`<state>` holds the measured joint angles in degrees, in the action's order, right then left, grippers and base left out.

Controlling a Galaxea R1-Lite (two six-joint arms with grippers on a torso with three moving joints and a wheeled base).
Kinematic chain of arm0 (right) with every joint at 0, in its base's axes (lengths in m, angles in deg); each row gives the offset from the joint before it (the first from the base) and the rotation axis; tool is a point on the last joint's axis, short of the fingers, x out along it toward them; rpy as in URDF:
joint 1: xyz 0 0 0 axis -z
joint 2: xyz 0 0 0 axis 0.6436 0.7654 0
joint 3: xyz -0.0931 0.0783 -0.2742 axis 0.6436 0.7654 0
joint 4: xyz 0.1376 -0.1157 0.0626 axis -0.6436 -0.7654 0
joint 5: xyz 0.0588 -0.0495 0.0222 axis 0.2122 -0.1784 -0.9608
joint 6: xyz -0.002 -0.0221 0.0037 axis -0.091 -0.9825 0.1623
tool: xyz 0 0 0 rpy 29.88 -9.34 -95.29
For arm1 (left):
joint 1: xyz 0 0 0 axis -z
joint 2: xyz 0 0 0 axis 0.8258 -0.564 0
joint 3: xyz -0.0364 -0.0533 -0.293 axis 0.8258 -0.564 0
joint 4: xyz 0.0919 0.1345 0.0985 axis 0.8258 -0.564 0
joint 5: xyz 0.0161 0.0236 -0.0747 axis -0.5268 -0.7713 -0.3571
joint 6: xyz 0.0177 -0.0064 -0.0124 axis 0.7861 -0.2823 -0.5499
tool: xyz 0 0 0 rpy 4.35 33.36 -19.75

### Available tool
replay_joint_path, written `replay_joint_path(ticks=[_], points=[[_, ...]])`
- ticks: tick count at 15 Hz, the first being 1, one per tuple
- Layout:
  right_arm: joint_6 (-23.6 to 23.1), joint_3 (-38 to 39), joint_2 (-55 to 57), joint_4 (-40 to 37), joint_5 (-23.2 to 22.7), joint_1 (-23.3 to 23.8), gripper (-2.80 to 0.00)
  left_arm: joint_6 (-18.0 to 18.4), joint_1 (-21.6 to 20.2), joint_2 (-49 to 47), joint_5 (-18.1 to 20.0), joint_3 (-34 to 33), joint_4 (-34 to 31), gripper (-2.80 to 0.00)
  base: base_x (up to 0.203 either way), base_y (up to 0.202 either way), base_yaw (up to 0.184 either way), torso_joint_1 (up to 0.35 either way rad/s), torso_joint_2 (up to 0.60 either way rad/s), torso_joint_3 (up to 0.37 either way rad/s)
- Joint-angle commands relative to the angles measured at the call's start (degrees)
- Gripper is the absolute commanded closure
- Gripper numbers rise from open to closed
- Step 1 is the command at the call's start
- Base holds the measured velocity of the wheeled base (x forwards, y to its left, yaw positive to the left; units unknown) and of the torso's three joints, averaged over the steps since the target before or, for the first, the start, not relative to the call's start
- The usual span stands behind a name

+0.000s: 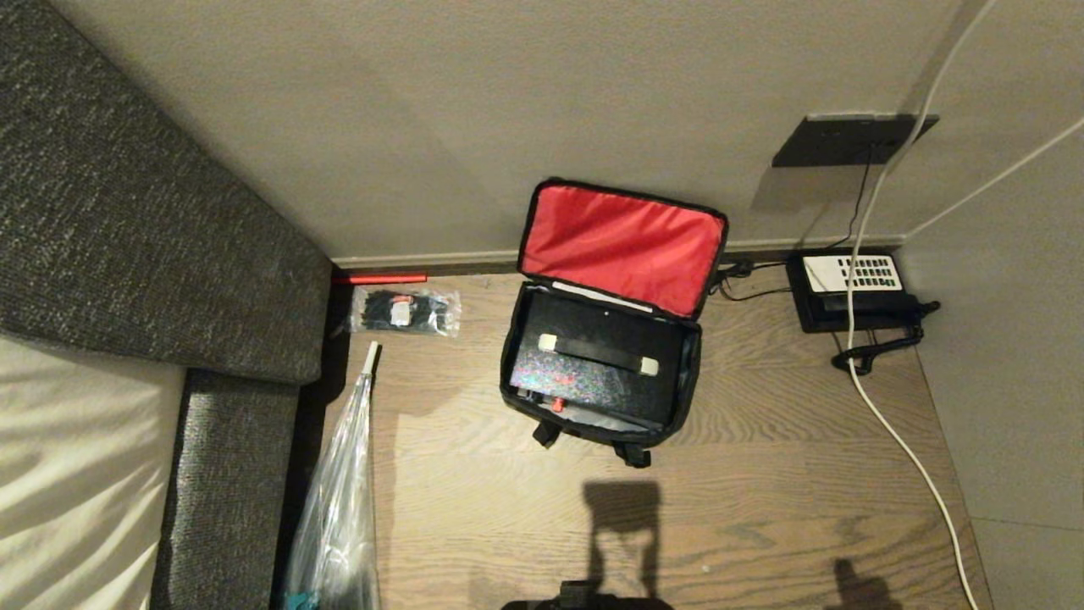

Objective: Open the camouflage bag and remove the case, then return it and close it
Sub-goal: Close the top of the storage box

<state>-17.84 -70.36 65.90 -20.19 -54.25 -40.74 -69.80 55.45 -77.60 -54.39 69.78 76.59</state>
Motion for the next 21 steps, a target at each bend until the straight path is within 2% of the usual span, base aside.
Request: replay_joint_path(ticks=[1, 10, 16, 21], points=[[-0.02, 0.01, -0.08, 0.01, 0.01, 0.05, 0.0, -0.02, -0.04, 0.02, 0.02, -0.18, 0.0, 0.0, 0.075, 0.0, 0.002, 0.001, 0.01, 0.0], [-0.02, 0.01, -0.08, 0.01, 0.01, -0.02, 0.0, -0.02, -0.04, 0.02, 0.02, -0.18, 0.0, 0.0, 0.179, 0.0, 0.001, 0.002, 0.0, 0.001], [-0.02, 0.01, -0.08, 0.01, 0.01, -0.02, 0.0, -0.29, -0.04, 0.02, -0.07, -0.18, 0.0, 0.0, 0.0, 0.0, 0.0, 0.0, 0.0, -0.004], [-0.02, 0.01, -0.08, 0.01, 0.01, -0.02, 0.0, -0.2, -0.04, 0.02, -0.07, -0.18, 0.0, 0.0, 0.0, 0.0, 0.0, 0.002, 0.0, -0.166]])
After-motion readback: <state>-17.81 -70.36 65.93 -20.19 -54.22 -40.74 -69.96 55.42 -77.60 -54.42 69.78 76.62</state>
